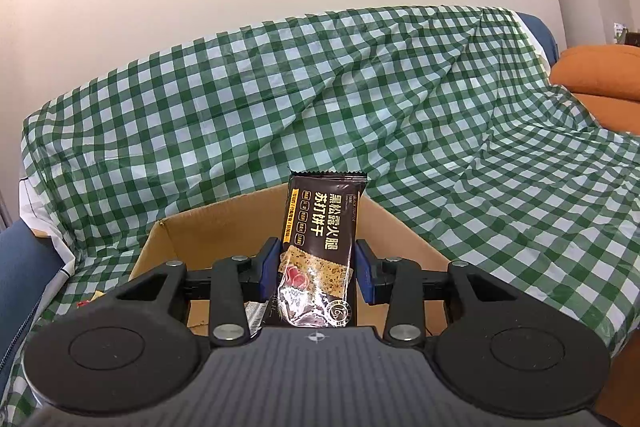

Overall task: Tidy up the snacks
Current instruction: 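Lift and carry the cookie bag and dark biscuit bar over the box with both tools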

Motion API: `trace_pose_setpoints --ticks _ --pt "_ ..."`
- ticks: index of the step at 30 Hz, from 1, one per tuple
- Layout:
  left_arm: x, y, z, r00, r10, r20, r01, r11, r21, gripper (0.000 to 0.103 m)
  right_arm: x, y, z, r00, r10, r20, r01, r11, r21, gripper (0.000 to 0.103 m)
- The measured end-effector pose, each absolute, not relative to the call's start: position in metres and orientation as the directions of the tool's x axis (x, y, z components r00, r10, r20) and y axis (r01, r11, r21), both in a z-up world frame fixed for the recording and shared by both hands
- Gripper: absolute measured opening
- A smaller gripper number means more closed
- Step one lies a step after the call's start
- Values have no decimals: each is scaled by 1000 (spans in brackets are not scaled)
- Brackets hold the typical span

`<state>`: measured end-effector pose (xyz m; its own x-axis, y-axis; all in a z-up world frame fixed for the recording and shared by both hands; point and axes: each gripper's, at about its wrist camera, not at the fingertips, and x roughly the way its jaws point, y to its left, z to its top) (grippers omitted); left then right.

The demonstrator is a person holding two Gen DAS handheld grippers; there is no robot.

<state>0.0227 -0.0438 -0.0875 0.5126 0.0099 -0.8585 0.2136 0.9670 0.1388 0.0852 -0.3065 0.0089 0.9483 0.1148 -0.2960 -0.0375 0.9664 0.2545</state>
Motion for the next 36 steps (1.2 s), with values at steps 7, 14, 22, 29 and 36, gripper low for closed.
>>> trace_pose_setpoints --ticks 7,14,22,29,36 --pt "19 -17 -64 586 -64 -808 124 992 11 46 82 -307 8 946 128 -298 -56 970 237 41" --pt "15 6 -31 681 -53 -730 1 997 -72 45 82 -301 8 944 139 -300 -71 972 224 41" --pt "11 23 11 771 -22 -637 -82 987 -134 45 83 -302 7 943 139 -303 -69 971 230 41" --pt "40 6 54 826 -42 -562 -53 987 -151 46 85 -303 7 942 142 -305 -68 968 241 41" --pt "73 -28 98 869 -108 -483 32 986 -163 46 86 -305 6 942 134 -307 -56 966 251 41"
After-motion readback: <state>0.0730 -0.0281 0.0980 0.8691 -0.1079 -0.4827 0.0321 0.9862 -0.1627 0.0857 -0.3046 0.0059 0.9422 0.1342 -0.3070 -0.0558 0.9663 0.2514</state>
